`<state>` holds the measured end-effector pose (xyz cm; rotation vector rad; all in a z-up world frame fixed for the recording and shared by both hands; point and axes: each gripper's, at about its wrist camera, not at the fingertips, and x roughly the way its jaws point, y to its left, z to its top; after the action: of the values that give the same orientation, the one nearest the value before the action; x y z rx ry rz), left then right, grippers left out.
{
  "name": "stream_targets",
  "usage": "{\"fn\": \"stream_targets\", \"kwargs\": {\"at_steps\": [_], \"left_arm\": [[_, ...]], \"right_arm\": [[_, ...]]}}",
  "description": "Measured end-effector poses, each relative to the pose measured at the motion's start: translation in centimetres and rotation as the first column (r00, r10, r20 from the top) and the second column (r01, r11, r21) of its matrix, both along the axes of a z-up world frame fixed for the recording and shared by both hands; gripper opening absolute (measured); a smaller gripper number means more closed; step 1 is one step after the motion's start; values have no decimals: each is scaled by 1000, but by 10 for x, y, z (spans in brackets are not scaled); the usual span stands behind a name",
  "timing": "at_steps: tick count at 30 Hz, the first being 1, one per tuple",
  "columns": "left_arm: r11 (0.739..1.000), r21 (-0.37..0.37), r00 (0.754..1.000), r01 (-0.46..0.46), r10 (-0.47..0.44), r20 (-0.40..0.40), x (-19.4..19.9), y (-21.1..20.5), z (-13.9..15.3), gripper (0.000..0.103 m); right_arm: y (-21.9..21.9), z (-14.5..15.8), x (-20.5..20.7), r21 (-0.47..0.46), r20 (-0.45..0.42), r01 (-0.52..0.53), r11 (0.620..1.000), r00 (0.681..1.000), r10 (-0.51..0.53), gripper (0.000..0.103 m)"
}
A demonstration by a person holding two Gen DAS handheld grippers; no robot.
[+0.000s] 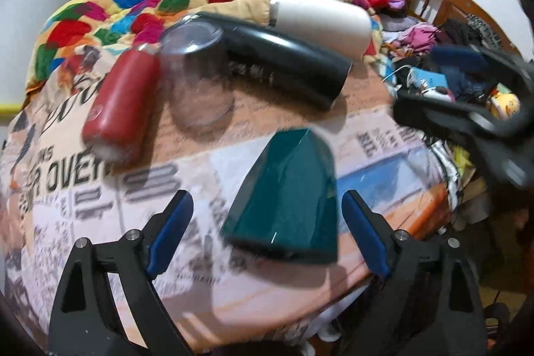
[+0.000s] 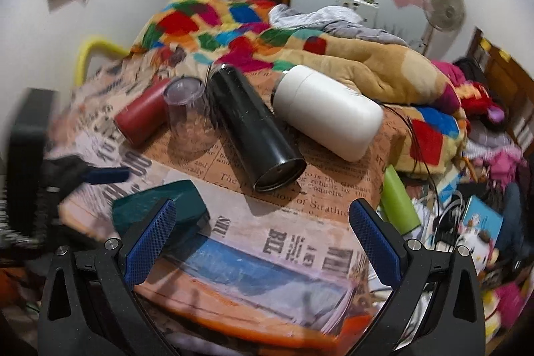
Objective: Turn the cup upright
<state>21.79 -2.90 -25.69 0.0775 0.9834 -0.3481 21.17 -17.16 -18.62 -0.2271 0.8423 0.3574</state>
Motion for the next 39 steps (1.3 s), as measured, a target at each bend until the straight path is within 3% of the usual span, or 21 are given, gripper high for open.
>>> {"fn": "stream_targets", "kwargs": {"at_steps": [5,10,13,19,25,32,39], "left_arm": [[999,-14,999,-44,44,-13,-14,9,-7,94],[997,-8,997,-72,72,-20,-19,15,-12,95],[997,4,997,-78,79,-15,-20,24,-13,97],[984,58,986,-165,166,-7,-12,53,-16,97],[971,63,973,-229,229,5,-8,70,-11,97],[956,94,959,-279,271,87,-34,94,12,97],[933,66,931,-355,345,122,-55,126,23,97]], "right_arm": [[28,-16,19,-119,14,-74,990,997,76,98],[55,-37,37,-238,-22,-174,956,985,173,94],[56,-36,38,-252,-37,-209,945,978,206,94],[48,-34,21,-239,-61,-273,932,962,266,94],[46,-37,7,-206,-109,-294,934,955,276,94],[62,-21,3,9,-199,-296,955,936,292,94],[98,-37,16,29,-284,-293,956,914,289,94]]}}
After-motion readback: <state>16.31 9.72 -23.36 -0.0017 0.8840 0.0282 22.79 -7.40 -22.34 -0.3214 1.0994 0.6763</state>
